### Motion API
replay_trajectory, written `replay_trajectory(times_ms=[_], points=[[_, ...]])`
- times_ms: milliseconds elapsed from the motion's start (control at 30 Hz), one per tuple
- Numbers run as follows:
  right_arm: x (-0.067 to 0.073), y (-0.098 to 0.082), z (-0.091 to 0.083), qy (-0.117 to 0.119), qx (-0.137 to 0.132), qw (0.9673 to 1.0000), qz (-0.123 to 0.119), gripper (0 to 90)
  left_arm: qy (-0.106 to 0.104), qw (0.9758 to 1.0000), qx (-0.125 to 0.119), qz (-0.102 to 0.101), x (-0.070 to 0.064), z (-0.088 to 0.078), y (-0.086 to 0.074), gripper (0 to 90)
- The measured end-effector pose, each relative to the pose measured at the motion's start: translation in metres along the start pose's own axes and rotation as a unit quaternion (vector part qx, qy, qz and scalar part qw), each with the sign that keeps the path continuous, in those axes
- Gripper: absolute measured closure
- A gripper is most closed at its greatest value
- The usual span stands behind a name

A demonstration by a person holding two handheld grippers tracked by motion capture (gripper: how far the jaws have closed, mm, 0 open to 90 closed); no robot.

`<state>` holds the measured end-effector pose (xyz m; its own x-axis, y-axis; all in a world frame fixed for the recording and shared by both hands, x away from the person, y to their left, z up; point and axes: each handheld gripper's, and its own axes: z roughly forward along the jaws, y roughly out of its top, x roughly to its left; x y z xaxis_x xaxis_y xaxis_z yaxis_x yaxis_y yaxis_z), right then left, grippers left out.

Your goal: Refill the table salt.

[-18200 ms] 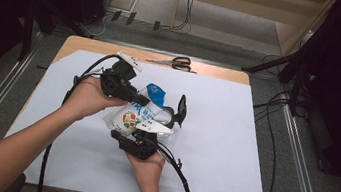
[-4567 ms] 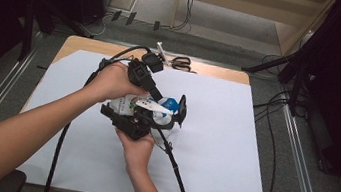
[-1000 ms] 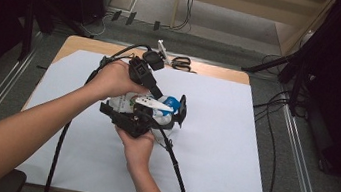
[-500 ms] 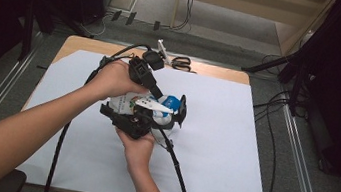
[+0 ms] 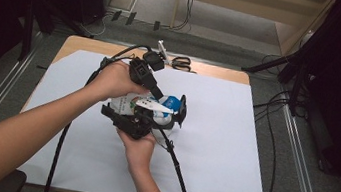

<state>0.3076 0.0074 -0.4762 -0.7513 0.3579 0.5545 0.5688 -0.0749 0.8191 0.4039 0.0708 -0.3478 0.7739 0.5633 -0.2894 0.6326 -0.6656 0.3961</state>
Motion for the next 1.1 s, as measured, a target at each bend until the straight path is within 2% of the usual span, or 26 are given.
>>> replay_trajectory(times_ms=[133, 333, 1100], points=[[-0.0004, -0.0021, 0.0006, 0.000, 0.000, 1.0000, 0.001, 71.4, -0.002, 1.0000, 0.006, 0.002, 0.0009, 0.0012, -0.0001, 89.1], [0.0013, 0.0011, -0.0010, 0.009, -0.012, 0.9998, 0.011, 71.1, 0.003, 1.0000, 0.001, 0.001, -0.0005, 0.0020, 0.0010, 89.1], [0.0006, 0.0027, -0.0016, 0.011, -0.012, 0.9998, 0.013, 69.3, 0.001, 1.0000, 0.004, 0.003, -0.0007, 0.0022, 0.0024, 88.8]])
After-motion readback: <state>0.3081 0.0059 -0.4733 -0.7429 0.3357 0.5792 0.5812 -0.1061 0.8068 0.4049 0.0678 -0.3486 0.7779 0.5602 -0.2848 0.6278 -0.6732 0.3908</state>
